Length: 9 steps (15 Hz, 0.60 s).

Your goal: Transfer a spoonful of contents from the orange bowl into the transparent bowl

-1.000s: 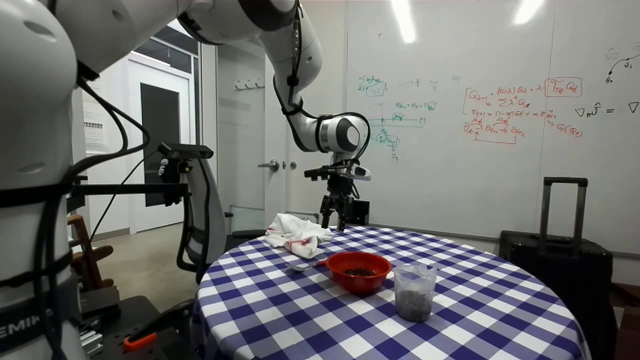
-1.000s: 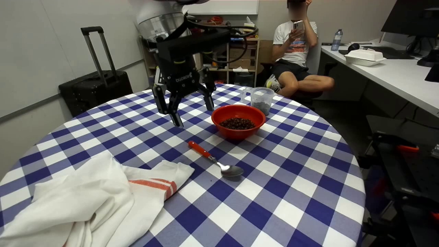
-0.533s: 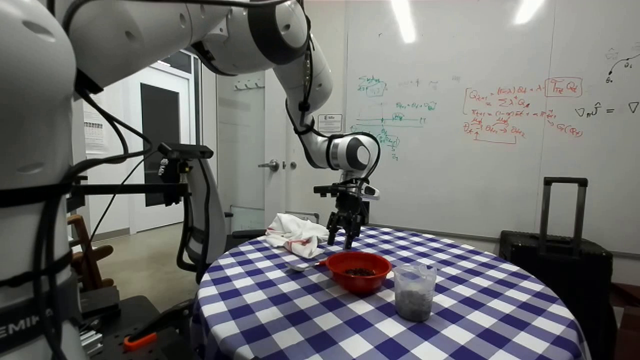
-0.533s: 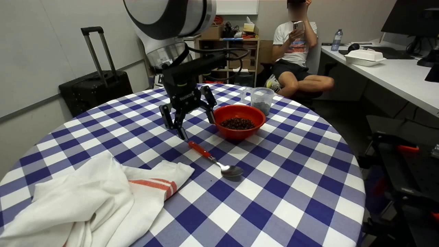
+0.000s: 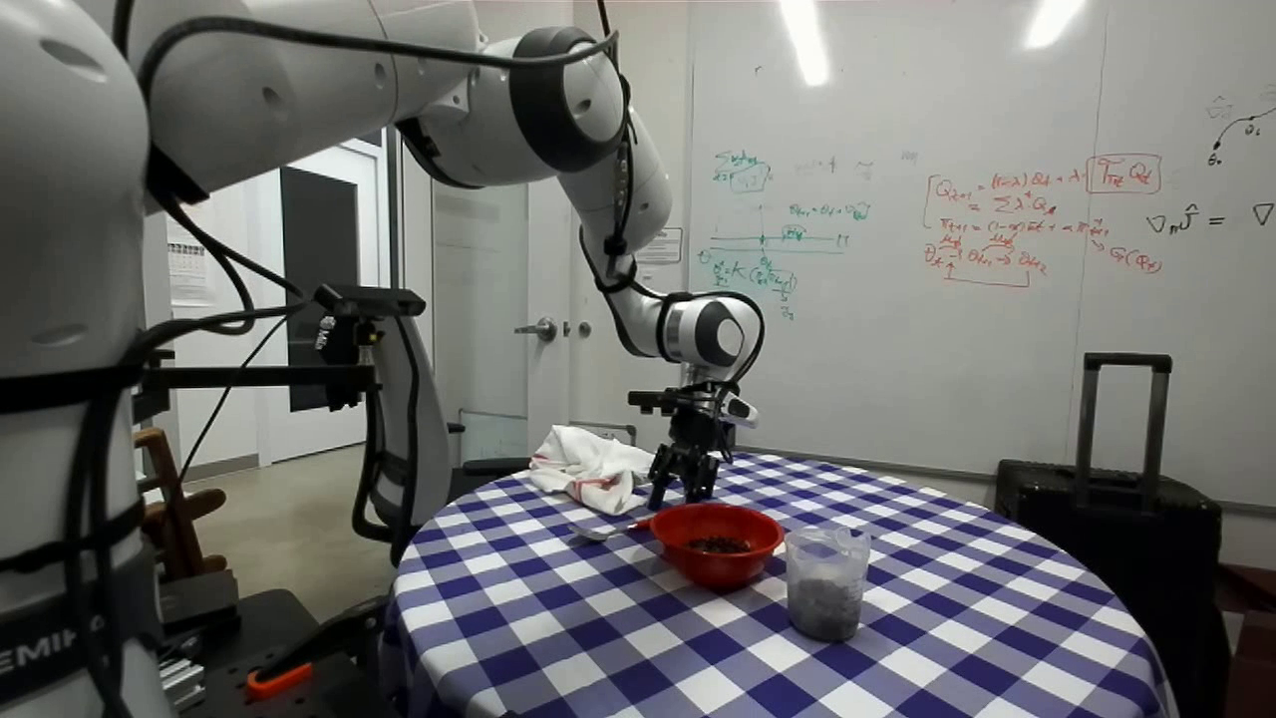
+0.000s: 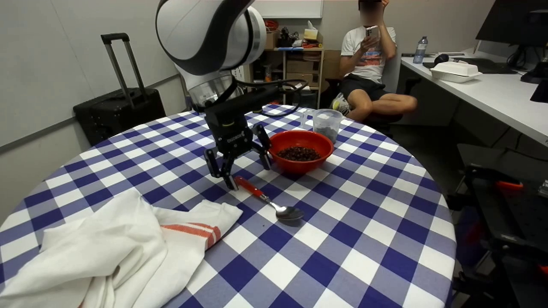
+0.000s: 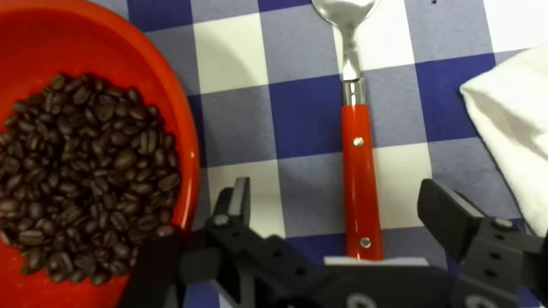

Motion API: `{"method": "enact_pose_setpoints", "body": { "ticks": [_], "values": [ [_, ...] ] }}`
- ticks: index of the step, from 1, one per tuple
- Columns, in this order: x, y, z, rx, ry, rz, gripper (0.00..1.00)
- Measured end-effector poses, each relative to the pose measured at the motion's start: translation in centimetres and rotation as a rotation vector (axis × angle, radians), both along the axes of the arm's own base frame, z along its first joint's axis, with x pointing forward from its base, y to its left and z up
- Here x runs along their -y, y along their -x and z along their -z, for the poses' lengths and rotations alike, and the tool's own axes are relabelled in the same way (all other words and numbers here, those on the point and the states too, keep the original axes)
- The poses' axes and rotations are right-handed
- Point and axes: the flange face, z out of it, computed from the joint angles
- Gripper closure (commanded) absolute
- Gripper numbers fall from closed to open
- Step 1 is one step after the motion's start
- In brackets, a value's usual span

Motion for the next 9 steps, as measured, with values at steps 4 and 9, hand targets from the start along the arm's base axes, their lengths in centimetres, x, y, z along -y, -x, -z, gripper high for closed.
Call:
{"method": "enact_pose_setpoints", "body": {
  "ticks": [4, 9],
  "values": [
    [-0.26, 0.16, 1.1, -0.021, -0.021, 0.018, 0.54],
    [-0.36, -0.1, 0.49, -0.031, -0.029, 0.021, 0.91]
  ]
}}
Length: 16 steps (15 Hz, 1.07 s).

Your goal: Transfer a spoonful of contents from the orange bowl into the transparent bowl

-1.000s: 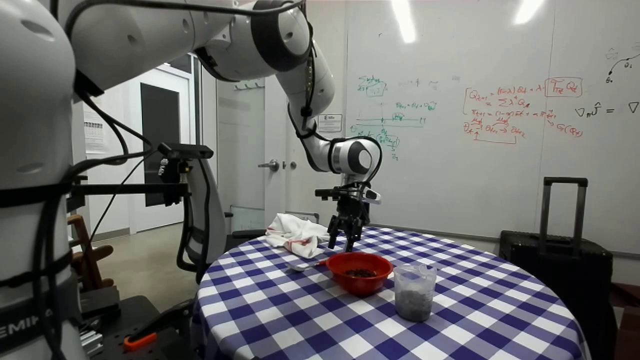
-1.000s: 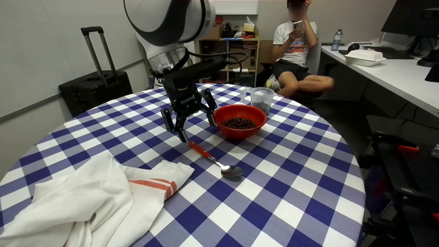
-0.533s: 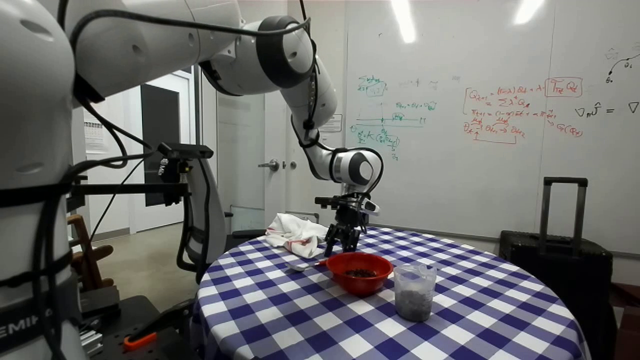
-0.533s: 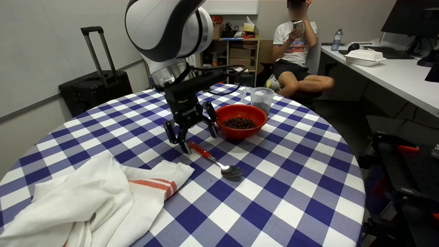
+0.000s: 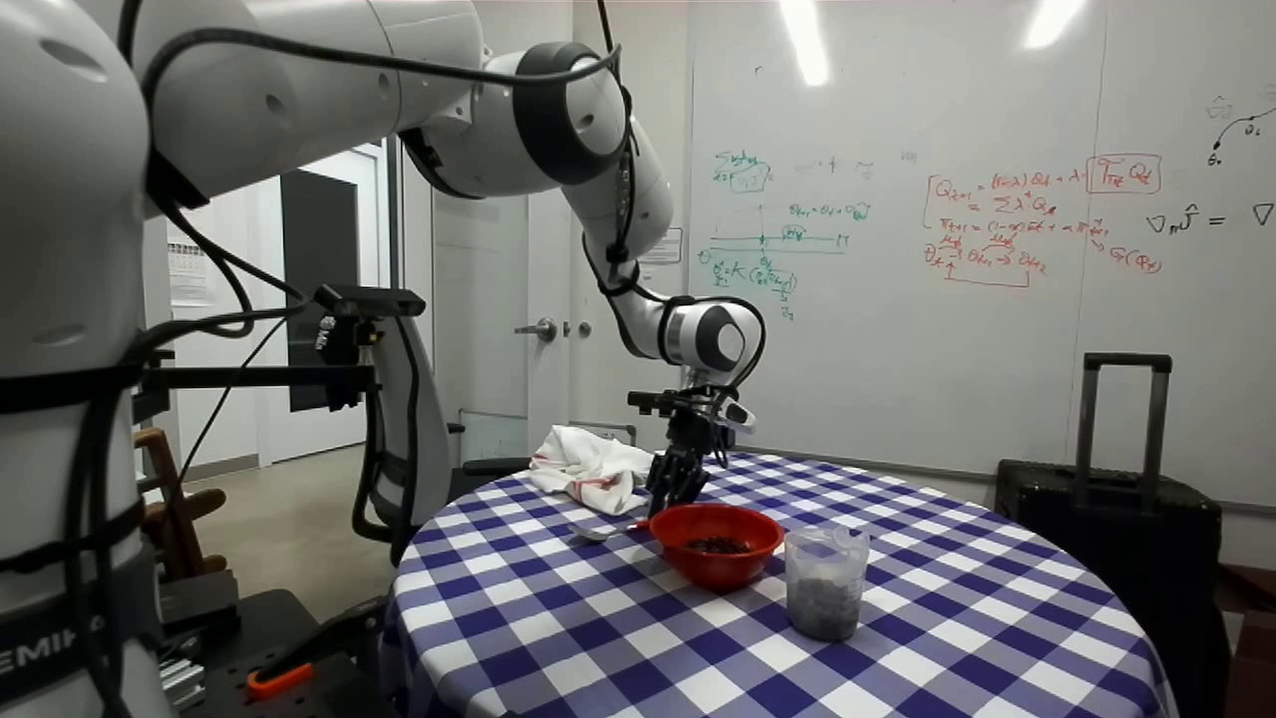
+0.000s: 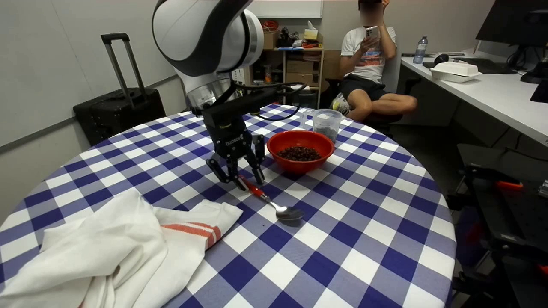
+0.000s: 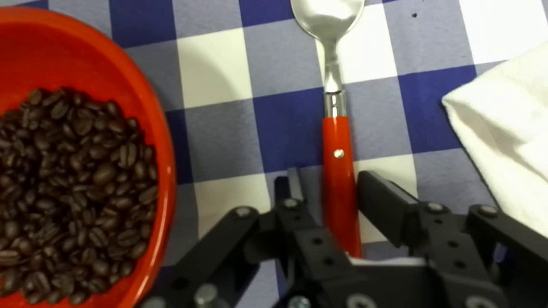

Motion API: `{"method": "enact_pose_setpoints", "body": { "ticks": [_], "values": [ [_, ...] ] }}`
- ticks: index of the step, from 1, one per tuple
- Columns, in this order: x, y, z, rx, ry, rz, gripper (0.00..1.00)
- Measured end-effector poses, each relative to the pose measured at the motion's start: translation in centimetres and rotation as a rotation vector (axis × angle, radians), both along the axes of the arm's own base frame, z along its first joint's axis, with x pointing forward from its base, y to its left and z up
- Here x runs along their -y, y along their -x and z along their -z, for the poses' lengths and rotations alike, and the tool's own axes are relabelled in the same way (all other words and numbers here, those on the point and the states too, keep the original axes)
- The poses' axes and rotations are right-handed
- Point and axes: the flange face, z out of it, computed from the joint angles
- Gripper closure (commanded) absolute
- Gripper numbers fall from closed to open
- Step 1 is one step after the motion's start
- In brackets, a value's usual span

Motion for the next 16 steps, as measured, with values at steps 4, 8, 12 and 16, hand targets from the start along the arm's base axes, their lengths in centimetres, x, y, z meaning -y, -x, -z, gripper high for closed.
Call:
{"method": "enact_pose_setpoints", "body": {
  "ticks": [4, 8, 12, 16],
  "values": [
    [-0.4, -0.2, -0.6, 0.001, -0.02, 0.011, 0.96],
    [-1.2, -0.2, -0.6, -0.004, -0.061, 0.032, 0.95],
    [-1.7, -1.5, -3.8, 0.089, -0.105, -0.006, 0.95],
    [-0.2, -3.9, -10.1, 0.332, -0.111, -0.054, 0.95]
  ]
}}
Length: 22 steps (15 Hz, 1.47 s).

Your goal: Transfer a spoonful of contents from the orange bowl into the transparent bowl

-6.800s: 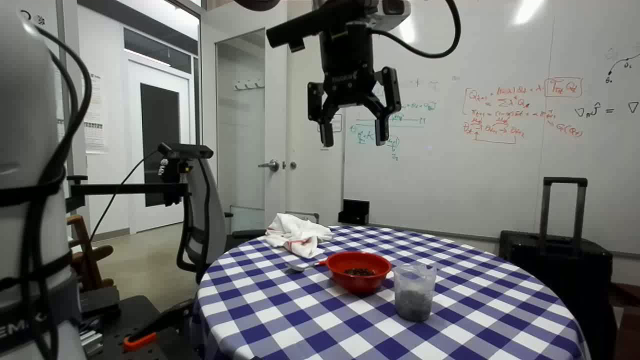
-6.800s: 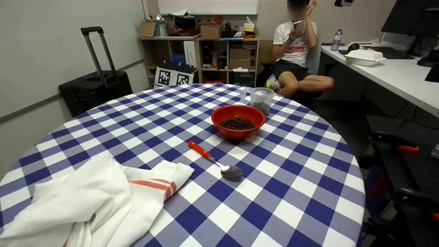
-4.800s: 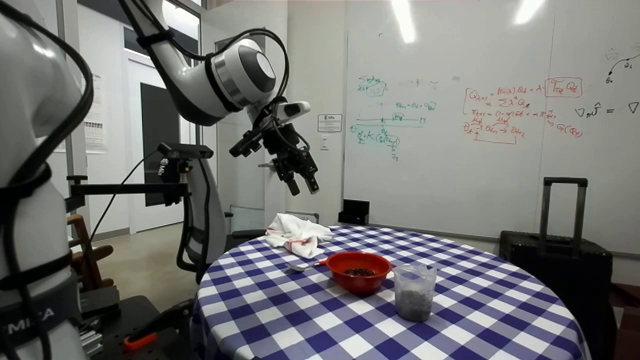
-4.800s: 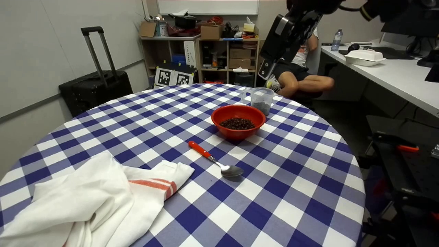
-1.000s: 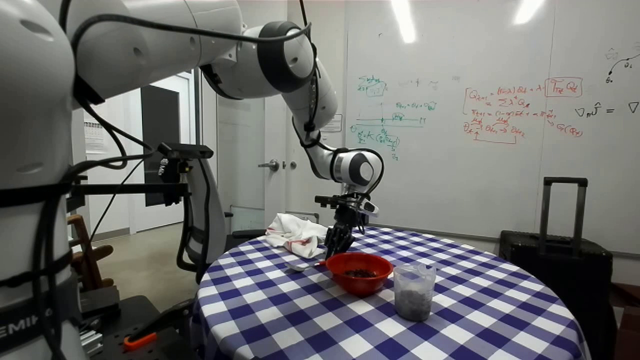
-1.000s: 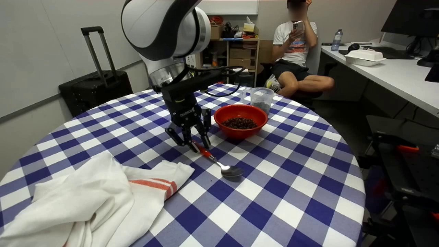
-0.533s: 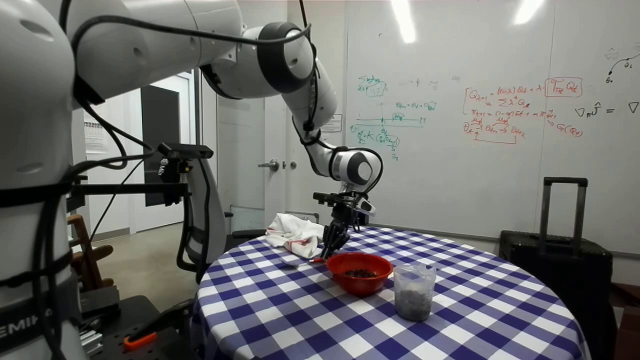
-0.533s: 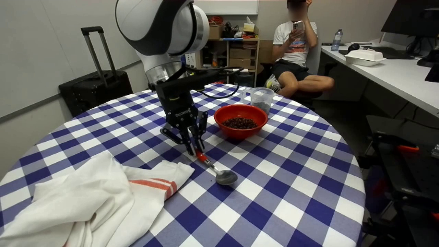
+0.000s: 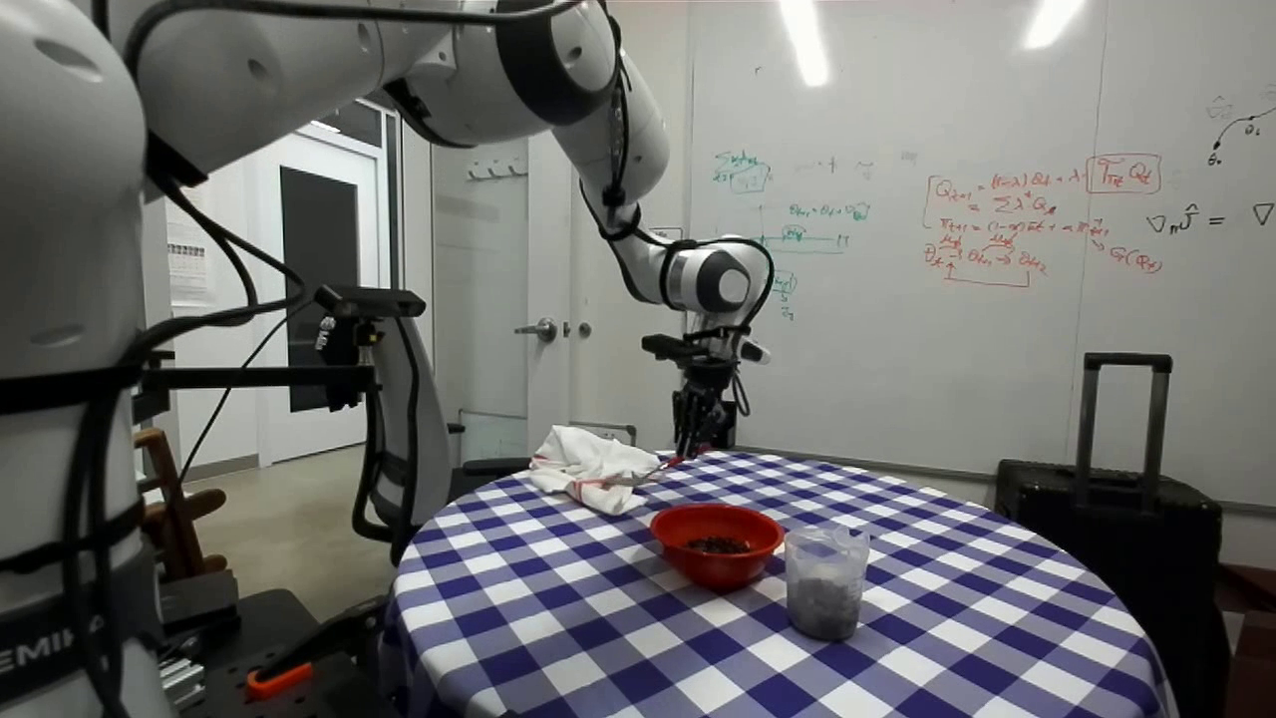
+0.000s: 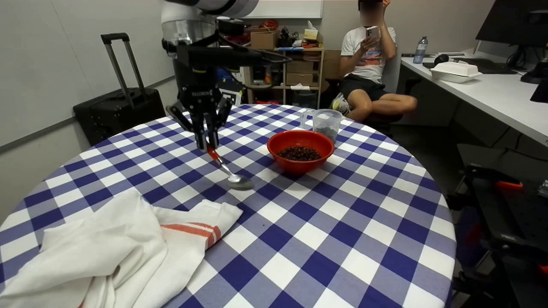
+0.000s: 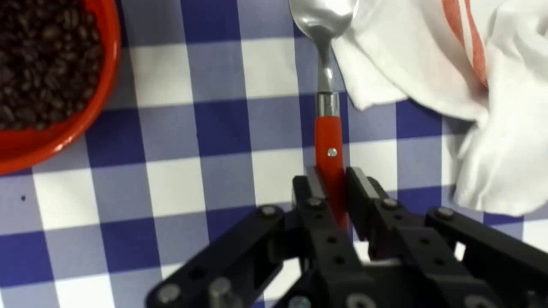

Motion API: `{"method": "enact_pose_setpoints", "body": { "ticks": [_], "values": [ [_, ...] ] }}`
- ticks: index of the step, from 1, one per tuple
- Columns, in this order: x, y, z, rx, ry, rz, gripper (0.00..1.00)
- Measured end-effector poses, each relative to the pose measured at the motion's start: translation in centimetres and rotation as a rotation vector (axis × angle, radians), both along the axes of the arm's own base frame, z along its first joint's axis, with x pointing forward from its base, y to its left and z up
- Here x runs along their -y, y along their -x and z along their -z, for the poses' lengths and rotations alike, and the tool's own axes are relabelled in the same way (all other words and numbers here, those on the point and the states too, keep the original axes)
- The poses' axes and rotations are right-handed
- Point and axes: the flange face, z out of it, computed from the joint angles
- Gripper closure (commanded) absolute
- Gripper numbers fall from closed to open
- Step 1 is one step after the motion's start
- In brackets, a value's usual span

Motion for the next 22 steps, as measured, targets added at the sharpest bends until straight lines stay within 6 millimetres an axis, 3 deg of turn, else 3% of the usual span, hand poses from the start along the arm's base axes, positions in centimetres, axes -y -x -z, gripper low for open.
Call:
{"method": "enact_pose_setpoints", "body": {
  "ticks": [3, 5, 13, 16, 22],
  "values": [
    [3.0, -0.9, -4.0, 0.197, 0.033, 0.007, 0.95],
    [5.6, -1.0, -5.1, 0.309, 0.081, 0.018, 0.95],
    [16.4, 1.7, -5.0, 0.531, 0.313, 0.058, 0.95],
    [18.3, 2.7, -6.2, 0.575, 0.345, 0.094, 0.95],
    [19.9, 5.1, -9.7, 0.599, 0.418, 0.182, 0.95]
  ]
}}
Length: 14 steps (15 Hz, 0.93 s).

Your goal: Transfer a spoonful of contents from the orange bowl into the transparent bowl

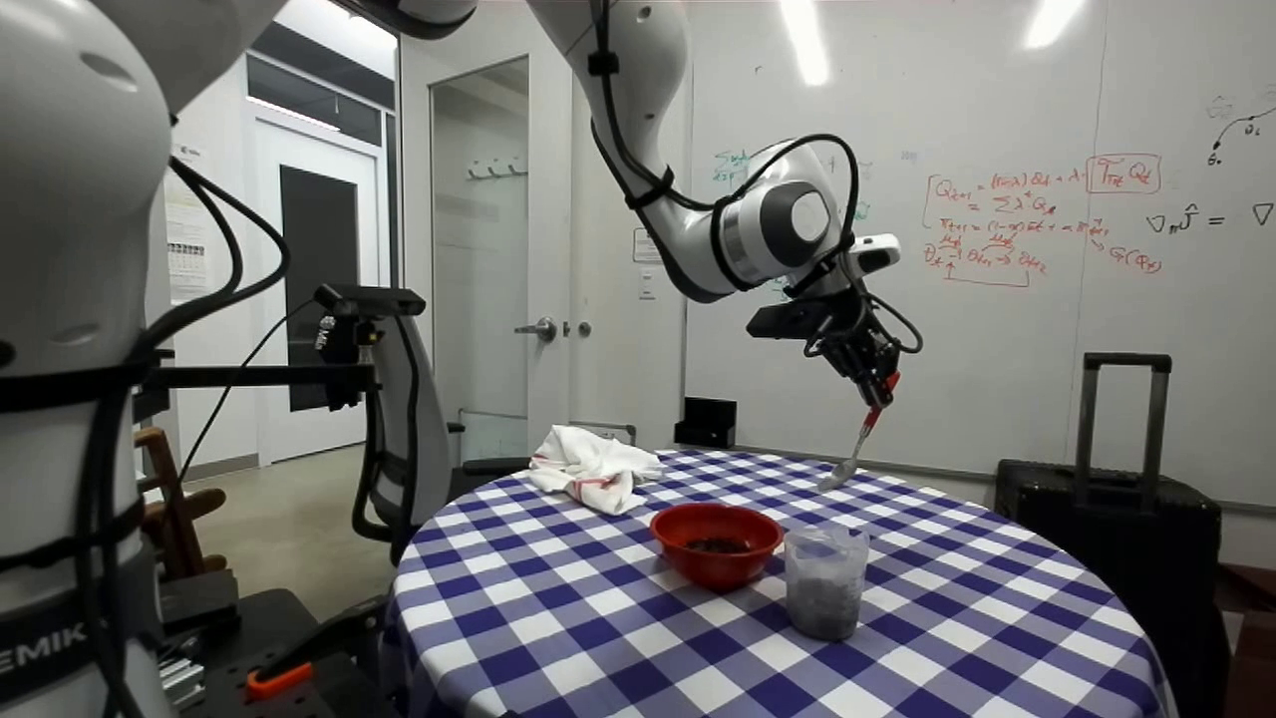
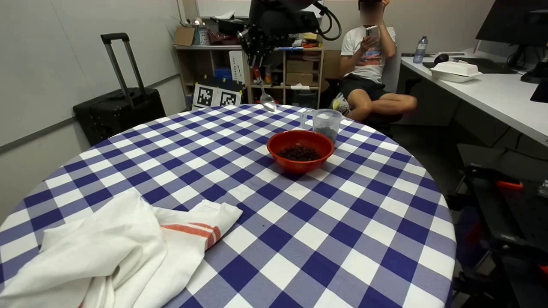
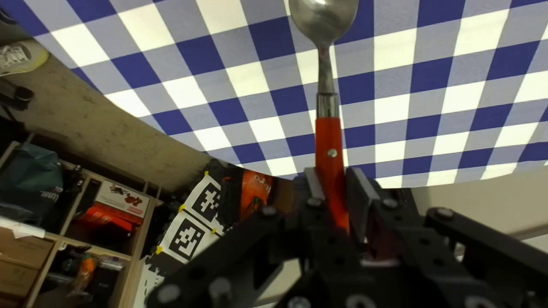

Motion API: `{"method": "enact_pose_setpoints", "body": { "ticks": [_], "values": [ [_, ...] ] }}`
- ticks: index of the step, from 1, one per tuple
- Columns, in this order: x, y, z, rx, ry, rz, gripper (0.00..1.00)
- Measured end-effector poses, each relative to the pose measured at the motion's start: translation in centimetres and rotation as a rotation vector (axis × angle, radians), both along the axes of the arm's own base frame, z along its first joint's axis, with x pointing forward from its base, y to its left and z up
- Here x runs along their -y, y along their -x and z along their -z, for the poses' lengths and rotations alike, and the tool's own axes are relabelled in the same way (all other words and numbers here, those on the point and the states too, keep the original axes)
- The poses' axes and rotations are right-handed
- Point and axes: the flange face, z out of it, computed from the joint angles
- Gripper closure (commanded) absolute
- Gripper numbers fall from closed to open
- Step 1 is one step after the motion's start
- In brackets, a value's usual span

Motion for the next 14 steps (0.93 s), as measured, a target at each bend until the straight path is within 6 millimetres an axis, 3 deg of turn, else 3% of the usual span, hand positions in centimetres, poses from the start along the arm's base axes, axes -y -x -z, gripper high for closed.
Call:
{"method": "enact_pose_setpoints", "body": {
  "ticks": [6, 14],
  "values": [
    [1.2, 4.0, -0.6, -0.031, 0.051, 0.103, 0.95],
    [-1.0, 8.4, 3.6, -0.165, 0.033, 0.248, 0.95]
  ]
}}
